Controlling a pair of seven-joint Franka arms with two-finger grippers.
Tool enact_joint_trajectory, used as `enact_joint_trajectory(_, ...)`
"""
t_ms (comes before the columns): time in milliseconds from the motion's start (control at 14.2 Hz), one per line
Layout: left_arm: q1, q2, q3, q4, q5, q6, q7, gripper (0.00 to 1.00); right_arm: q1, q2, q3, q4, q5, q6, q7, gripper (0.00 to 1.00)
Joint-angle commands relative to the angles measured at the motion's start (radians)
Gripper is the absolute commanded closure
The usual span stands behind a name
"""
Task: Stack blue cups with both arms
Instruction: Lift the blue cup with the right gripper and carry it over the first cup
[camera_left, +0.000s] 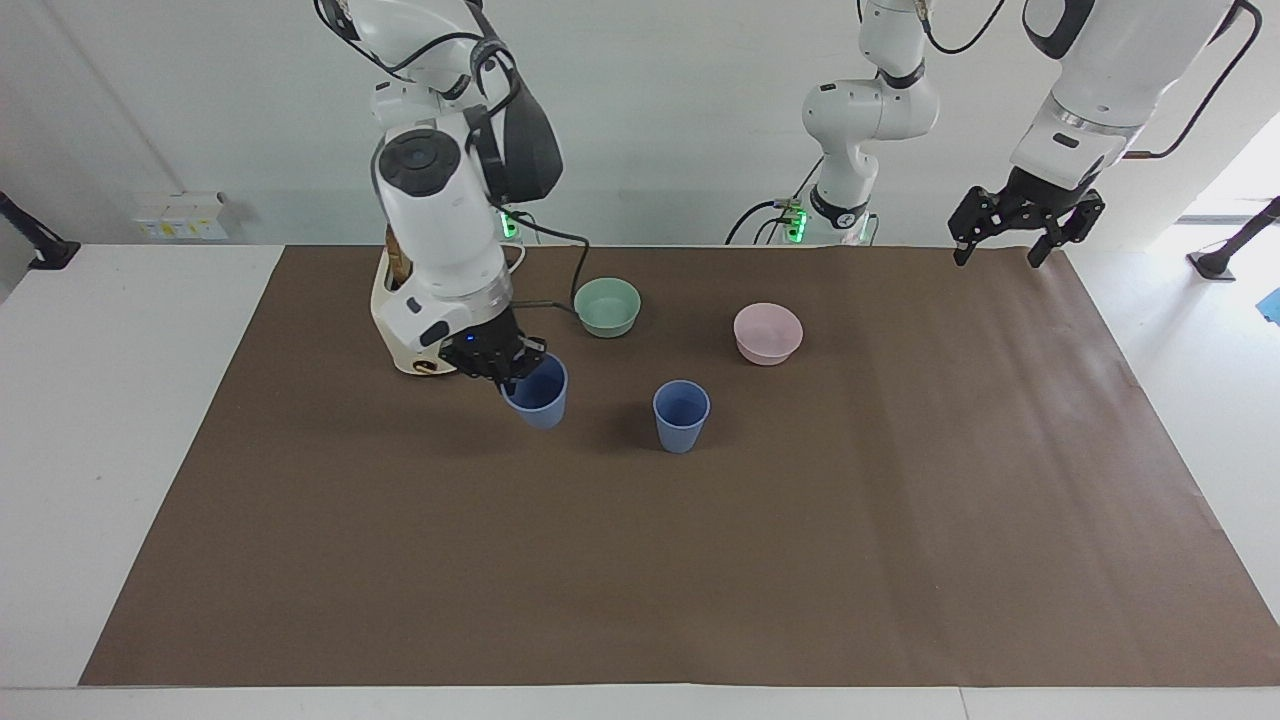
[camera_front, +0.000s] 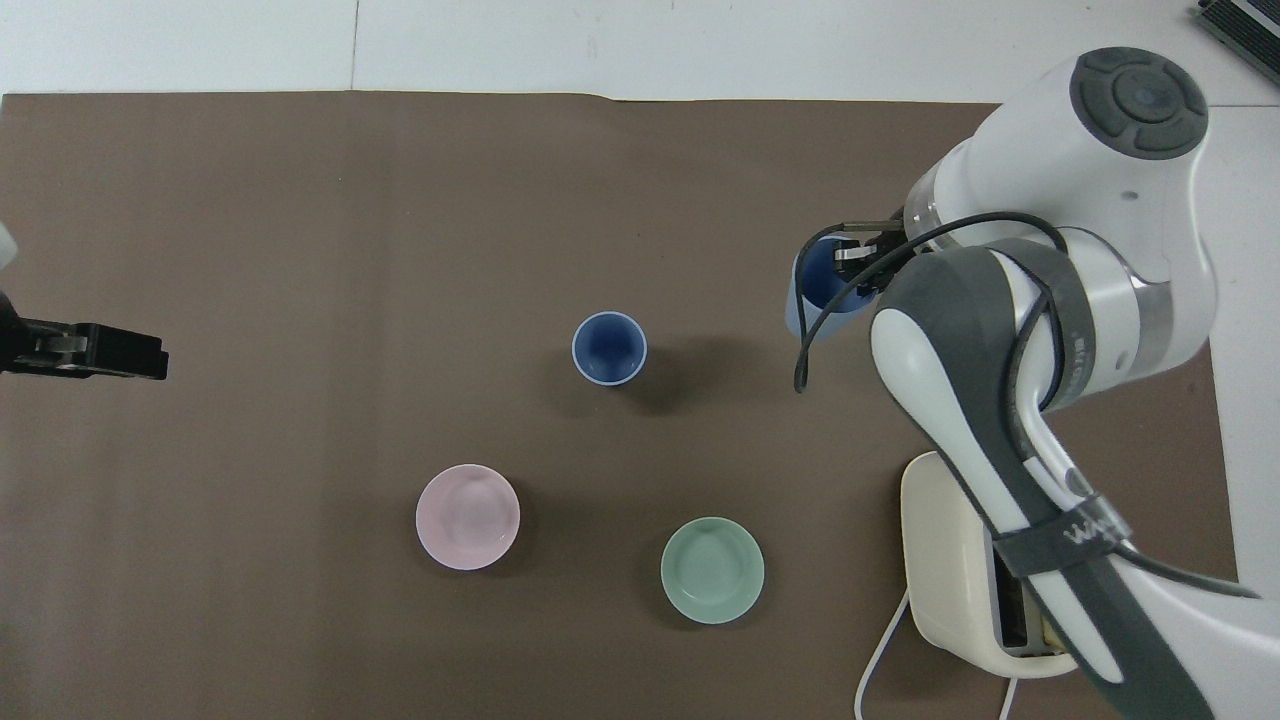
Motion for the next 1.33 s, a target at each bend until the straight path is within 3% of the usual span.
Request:
enact_joint_trajectory(0,0.015,-0.006,-0.008,0.003,0.009,-0.015,0.013,0.00,0.069,0.039,-0.002,0.086,-0.001,-0.006,0.113,1.00)
enact_joint_trajectory(492,0.015,-0.006,-0.008,0.003,0.009,-0.015,0.013,0.00,0.132,0.062,0.013,0.129,0.109,0.049,0.164,1.00)
enact_joint_trajectory(702,0.015,-0.006,-0.008,0.003,0.009,-0.015,0.013,0.00,0.157,0.071,0.013,0.103,0.119,0.132,0.164,1.00)
enact_joint_trajectory(1264,0.015,-0.006,-0.008,0.003,0.009,-0.015,0.013,0.00,0.149,0.094,0.013,0.025,0.109,0.165,0.145,1.00)
